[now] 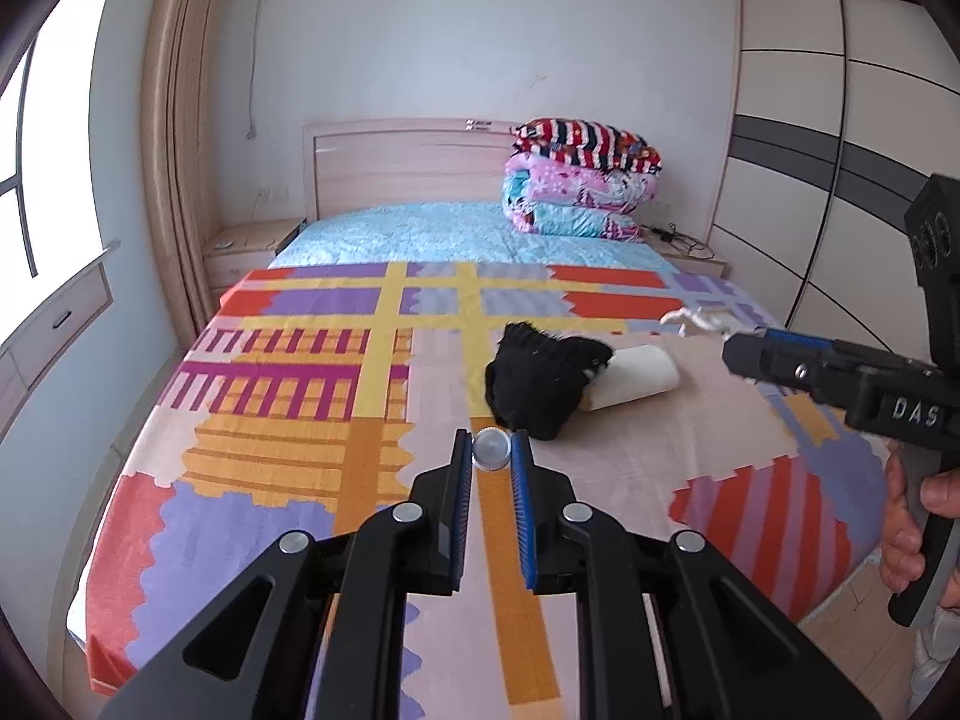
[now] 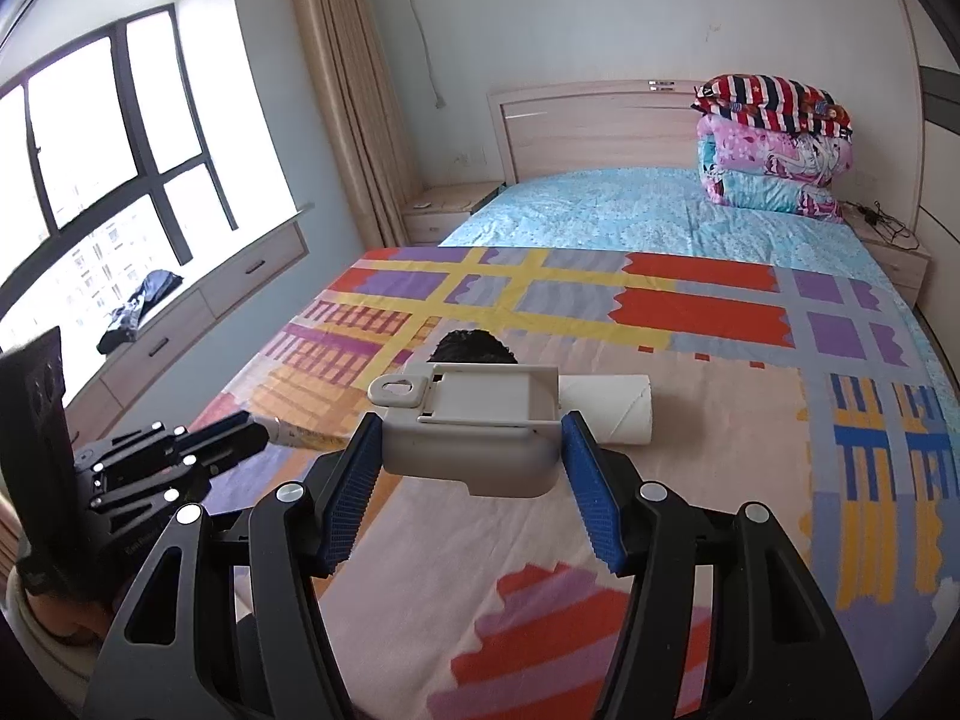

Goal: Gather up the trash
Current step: 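Carry the white clip and the toothpaste tube over the trash bin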

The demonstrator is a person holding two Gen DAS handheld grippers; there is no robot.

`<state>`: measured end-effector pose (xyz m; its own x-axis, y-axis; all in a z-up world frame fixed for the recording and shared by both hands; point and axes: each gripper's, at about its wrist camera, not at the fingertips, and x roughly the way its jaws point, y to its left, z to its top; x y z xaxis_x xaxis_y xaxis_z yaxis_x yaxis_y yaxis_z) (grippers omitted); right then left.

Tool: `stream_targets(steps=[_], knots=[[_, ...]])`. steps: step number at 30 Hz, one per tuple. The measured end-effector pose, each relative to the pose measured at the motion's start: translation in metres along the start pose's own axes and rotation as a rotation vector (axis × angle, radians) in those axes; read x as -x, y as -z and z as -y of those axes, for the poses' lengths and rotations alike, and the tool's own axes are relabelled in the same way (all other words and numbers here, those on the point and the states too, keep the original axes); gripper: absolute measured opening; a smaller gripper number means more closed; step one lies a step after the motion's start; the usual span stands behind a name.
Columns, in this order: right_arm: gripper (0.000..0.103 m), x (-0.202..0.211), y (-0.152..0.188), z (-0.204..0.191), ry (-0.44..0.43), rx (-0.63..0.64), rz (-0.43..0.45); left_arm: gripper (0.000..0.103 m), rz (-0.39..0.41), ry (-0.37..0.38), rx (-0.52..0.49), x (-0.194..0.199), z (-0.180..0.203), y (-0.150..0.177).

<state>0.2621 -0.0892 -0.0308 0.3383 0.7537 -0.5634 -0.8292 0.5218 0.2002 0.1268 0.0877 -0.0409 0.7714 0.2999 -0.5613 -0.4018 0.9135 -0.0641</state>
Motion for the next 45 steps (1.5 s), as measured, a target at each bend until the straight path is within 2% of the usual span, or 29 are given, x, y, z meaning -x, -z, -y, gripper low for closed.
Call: stream_targets(steps=[5,16,27,39,45], knots=[[0.06,0.022,0.011,-0.008,-0.002,0.019,0.012,0.013,0.02,0.027,-0.018,0.021,0.01,0.001],[0.06,0.059,0.044,-0.025,-0.014,0.065,0.019,0.013,-0.001,0.101,-0.113,0.052,0.043,0.024],[0.06,0.066,0.096,-0.025,-0.041,0.005,-0.052,0.013,-0.105,0.212,-0.162,0.064,0.069,0.072],[0.06,0.065,0.162,-0.018,-0.056,-0.058,-0.178,0.013,-0.239,0.317,-0.161,0.064,0.068,0.117],[0.06,0.065,0.188,-0.015,-0.06,-0.078,-0.239,0.013,-0.246,0.344,-0.153,0.074,0.071,0.126]])
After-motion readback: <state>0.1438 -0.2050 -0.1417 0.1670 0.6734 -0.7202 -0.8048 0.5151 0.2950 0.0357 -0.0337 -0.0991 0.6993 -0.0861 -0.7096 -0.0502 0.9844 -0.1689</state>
